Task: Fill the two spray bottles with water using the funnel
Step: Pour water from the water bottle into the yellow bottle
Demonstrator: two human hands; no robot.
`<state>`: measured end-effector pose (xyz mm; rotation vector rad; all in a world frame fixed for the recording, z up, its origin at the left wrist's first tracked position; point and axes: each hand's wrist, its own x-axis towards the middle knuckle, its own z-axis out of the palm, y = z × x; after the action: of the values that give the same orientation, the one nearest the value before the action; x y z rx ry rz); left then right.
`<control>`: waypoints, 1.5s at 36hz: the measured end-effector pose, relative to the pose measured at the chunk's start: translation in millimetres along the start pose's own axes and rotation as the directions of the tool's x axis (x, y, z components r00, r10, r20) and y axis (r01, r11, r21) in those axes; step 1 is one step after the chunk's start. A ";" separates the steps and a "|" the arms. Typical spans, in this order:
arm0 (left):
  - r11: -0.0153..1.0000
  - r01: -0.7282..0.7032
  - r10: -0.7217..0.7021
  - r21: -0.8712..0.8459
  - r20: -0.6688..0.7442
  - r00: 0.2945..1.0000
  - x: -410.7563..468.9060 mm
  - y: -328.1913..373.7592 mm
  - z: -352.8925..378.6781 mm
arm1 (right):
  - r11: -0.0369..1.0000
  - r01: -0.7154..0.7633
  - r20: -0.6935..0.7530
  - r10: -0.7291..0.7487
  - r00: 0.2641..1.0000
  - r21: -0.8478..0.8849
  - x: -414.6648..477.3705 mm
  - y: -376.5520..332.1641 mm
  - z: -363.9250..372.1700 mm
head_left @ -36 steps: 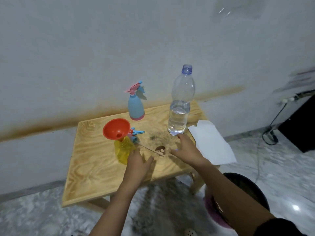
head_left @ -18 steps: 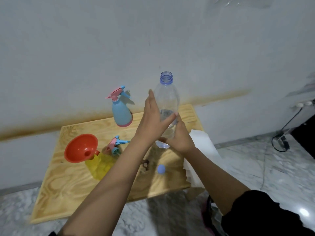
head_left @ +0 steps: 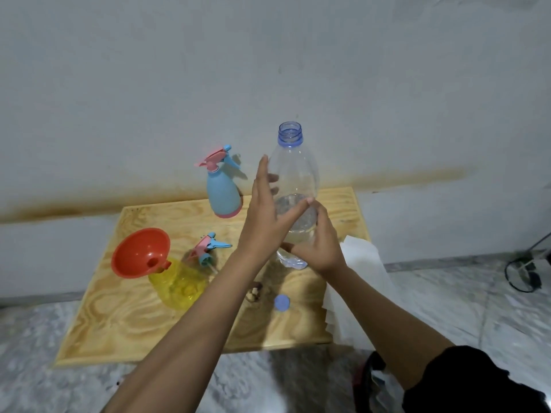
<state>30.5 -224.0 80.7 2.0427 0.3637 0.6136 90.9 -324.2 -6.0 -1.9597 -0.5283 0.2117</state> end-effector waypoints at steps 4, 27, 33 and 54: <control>0.995 -0.044 0.040 -0.084 -0.049 0.998 -5.0 16.0 -15.8 | 0.995 0.089 -0.032 -0.088 0.996 0.039 -8.8 -13.8 -8.5; 0.891 0.132 -0.233 -0.434 -0.187 0.954 -100.7 -2.0 -54.2 | 0.855 0.357 0.271 -0.267 0.925 -0.377 -74.7 -60.1 -29.3; 0.790 0.218 -0.395 -0.573 -0.203 0.896 -119.3 -19.9 -39.6 | 0.741 0.372 0.367 -0.180 0.912 -0.560 -79.8 -62.3 -35.3; 0.424 0.162 -0.647 -0.891 -0.173 0.742 -117.8 -3.2 -19.6 | 0.453 0.414 0.378 -0.173 0.909 -0.789 -74.5 -99.2 -46.7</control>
<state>-78.3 -265.3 53.7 0.7428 0.7096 0.7876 15.7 -360.9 96.9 -2.7784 -1.3483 -0.0783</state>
